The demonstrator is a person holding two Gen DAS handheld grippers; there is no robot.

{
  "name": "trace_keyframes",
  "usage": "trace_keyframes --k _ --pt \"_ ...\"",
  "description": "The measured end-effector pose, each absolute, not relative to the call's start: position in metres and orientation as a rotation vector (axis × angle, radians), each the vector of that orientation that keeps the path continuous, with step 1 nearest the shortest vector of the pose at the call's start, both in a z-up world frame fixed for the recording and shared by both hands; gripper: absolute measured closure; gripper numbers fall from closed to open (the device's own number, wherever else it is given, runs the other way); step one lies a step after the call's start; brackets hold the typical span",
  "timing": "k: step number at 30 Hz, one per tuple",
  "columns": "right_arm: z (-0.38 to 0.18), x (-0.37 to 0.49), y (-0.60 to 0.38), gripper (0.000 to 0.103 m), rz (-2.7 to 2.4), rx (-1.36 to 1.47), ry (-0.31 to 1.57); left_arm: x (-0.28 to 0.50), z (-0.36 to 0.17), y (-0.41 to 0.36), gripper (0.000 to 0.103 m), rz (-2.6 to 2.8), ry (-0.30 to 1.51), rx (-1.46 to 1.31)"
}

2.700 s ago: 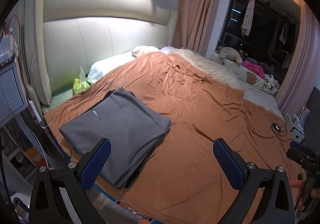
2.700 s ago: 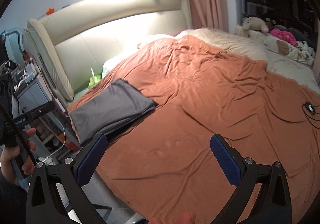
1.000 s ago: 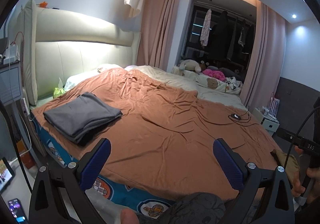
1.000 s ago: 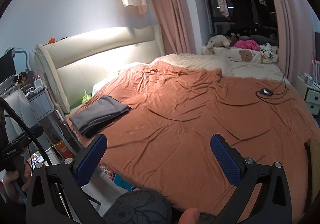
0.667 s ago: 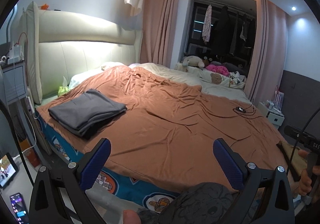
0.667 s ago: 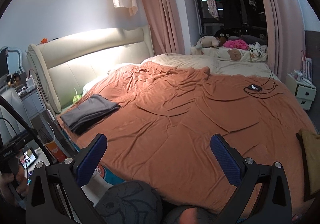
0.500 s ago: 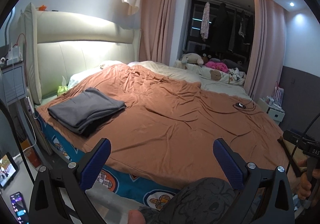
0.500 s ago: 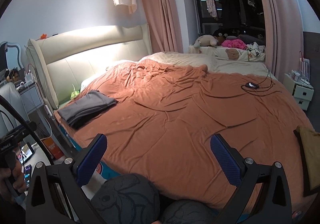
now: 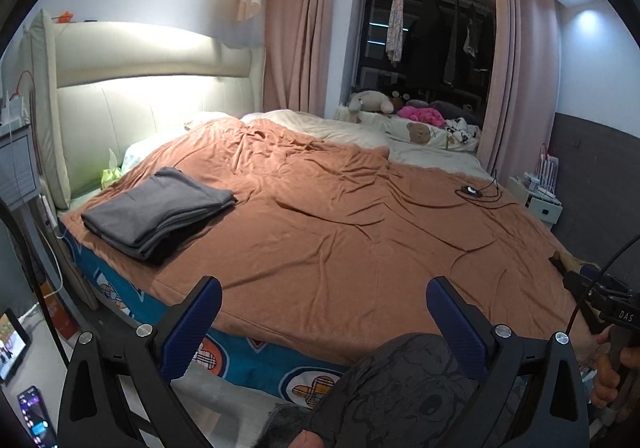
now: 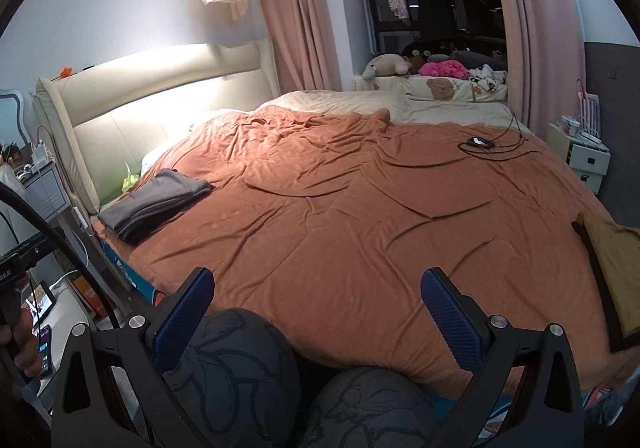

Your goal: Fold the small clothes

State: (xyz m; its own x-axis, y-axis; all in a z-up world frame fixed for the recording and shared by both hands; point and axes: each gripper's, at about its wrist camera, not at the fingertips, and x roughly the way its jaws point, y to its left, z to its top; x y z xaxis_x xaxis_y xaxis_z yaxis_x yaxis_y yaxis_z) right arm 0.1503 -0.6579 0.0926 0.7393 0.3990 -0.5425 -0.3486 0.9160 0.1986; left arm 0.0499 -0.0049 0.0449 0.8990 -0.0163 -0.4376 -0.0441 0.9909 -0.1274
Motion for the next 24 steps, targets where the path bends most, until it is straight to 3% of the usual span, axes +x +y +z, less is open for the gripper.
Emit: trace_keyframes --k 24 --pt "0.0884 0.1437 -0.6634 0.0 0.4 0.098 0.62 0.0504 0.0491 -0.0057 0.0 0.015 0.447 -0.111"
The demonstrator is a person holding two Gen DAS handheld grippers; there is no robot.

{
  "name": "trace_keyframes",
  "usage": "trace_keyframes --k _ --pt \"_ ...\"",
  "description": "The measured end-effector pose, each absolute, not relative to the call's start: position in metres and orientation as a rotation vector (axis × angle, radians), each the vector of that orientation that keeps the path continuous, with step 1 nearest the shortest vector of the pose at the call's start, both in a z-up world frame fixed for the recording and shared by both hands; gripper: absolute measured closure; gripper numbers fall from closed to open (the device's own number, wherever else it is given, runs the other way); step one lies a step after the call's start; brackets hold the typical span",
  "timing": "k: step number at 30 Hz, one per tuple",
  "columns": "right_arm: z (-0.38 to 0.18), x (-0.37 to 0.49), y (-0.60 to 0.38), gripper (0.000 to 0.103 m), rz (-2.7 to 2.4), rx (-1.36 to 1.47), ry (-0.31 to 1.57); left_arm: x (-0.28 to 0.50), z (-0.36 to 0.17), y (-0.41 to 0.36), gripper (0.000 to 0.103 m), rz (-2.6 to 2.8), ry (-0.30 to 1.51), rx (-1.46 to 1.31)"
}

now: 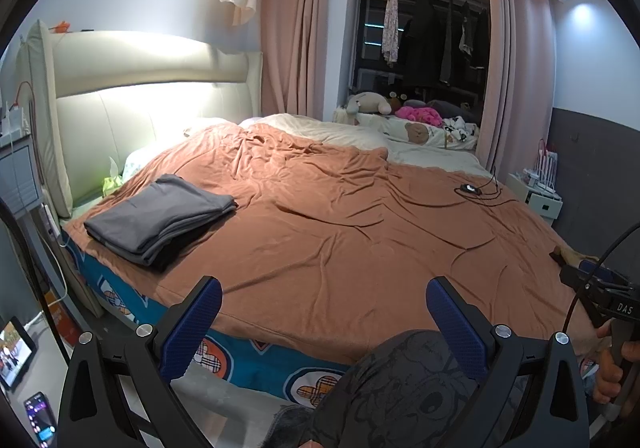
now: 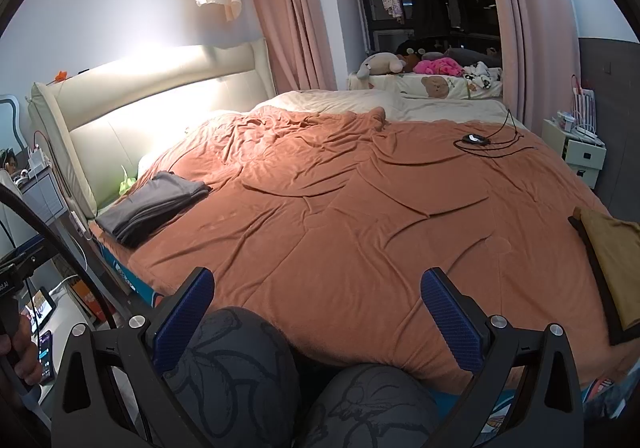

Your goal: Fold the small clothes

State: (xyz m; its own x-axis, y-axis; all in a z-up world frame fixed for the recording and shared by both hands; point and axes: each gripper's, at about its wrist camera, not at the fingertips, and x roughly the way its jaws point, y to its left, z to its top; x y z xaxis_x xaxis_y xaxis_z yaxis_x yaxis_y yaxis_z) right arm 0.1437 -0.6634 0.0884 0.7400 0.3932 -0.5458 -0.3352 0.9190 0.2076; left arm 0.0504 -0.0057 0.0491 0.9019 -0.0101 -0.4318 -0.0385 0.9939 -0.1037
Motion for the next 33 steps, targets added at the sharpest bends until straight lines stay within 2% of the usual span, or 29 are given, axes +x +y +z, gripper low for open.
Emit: trace_keyframes --k 33 --pt "0.0875 0.1463 -0.6694 0.0 0.389 0.075 0.623 0.0471 0.046 -0.0021 0.0 0.007 0.452 -0.117"
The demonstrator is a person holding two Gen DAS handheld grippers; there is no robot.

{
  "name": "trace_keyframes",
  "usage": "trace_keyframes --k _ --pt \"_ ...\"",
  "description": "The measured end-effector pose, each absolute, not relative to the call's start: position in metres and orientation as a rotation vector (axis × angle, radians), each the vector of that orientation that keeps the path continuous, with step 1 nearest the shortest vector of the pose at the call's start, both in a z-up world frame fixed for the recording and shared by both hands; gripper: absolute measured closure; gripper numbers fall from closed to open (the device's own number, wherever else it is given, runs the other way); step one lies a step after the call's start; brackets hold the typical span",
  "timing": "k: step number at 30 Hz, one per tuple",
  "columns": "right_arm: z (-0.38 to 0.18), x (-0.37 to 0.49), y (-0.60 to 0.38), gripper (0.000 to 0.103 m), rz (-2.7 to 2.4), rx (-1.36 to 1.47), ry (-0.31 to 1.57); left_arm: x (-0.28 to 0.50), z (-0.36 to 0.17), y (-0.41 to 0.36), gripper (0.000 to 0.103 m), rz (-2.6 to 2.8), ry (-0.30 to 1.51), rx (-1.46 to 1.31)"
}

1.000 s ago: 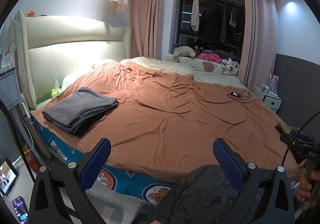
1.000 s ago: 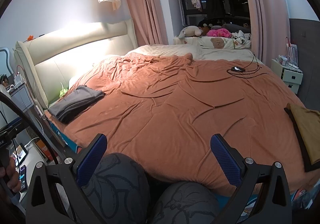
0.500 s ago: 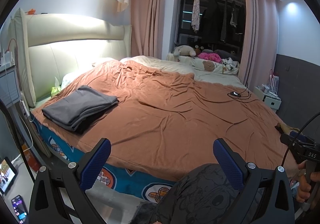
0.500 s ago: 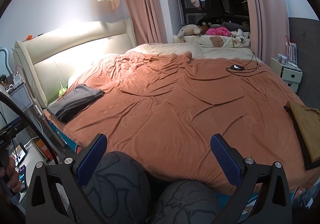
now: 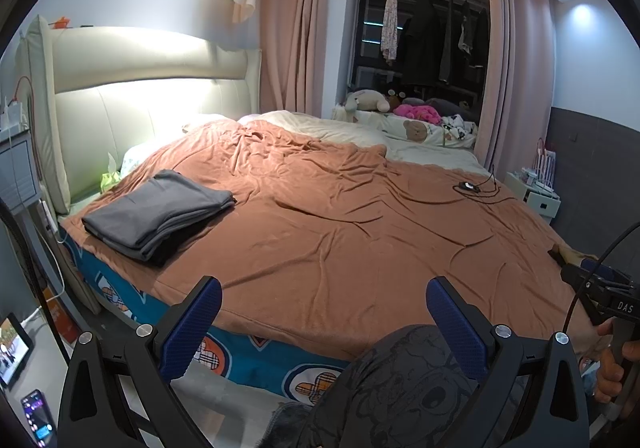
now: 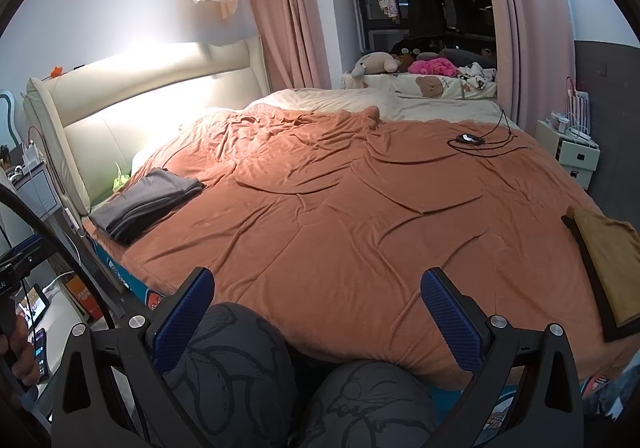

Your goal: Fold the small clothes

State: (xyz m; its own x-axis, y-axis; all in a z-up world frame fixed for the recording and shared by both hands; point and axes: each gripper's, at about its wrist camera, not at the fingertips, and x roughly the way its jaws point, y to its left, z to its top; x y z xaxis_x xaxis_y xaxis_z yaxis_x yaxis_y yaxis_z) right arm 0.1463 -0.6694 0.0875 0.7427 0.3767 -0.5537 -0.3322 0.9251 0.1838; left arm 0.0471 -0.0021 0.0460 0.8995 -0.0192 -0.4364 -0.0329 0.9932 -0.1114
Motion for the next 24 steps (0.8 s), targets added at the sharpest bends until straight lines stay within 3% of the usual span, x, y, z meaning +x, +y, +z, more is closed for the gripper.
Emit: trace_keyframes --k 24 --pt "0.0887 0.1467 -0.6693 0.0 0.384 0.056 0.625 0.0428 0.0443 -0.0061 0.0 0.008 0.437 -0.115"
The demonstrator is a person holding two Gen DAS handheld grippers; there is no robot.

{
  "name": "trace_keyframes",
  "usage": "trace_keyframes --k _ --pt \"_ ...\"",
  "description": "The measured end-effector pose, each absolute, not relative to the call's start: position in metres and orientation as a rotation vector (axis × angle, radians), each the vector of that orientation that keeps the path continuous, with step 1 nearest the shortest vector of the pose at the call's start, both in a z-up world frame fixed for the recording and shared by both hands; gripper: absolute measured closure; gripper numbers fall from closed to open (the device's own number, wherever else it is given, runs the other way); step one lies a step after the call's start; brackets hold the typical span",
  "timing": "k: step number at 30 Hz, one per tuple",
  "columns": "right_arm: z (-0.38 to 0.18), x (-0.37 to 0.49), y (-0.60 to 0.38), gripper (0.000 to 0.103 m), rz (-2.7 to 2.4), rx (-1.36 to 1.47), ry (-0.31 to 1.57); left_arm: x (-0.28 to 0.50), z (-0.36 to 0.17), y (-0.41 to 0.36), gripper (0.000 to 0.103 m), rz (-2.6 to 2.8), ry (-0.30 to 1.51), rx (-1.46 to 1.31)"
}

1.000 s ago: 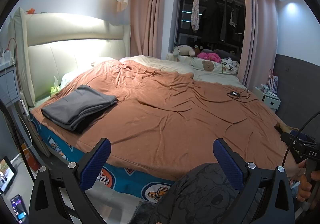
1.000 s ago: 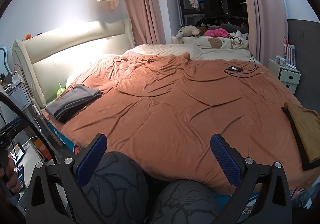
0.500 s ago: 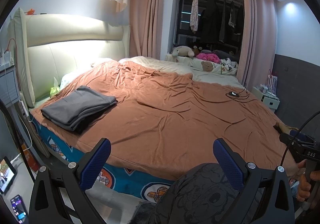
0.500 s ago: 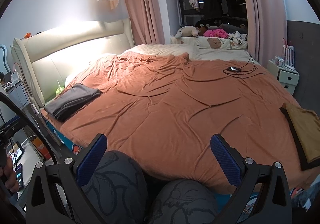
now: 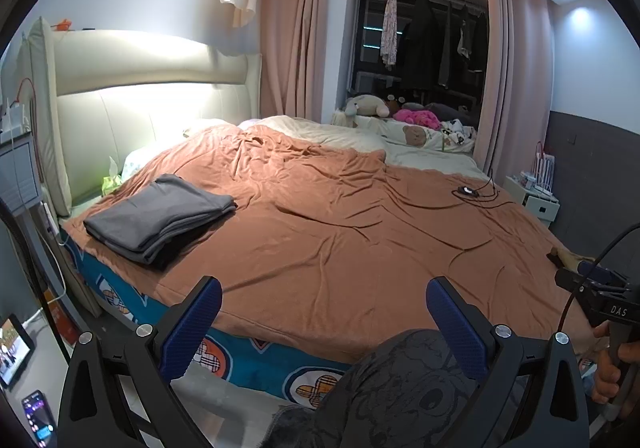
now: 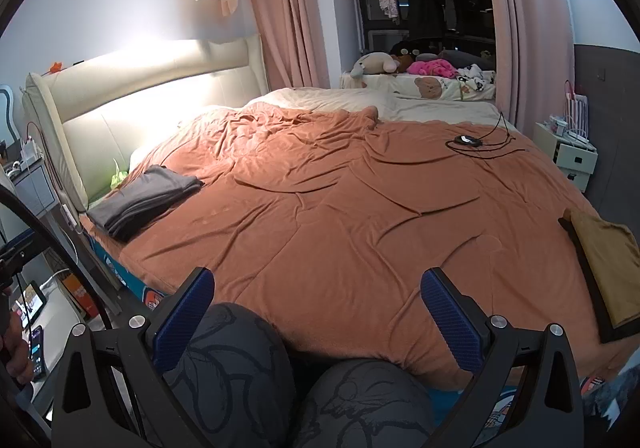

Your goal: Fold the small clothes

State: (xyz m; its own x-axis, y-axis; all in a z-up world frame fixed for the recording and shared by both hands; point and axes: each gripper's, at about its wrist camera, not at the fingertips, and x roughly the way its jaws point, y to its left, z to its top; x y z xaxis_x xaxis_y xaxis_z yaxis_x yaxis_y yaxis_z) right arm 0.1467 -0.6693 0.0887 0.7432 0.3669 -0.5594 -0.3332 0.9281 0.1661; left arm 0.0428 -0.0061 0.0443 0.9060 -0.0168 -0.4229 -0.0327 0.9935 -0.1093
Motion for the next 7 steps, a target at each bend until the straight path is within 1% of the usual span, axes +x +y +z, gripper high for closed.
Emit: trace_keyframes --k 7 --pt "0.0878 0.1537 -0.673 0.0 0.384 0.055 0.638 0.0495 0.0465 -0.0089 0.0 0.016 0.429 -0.126"
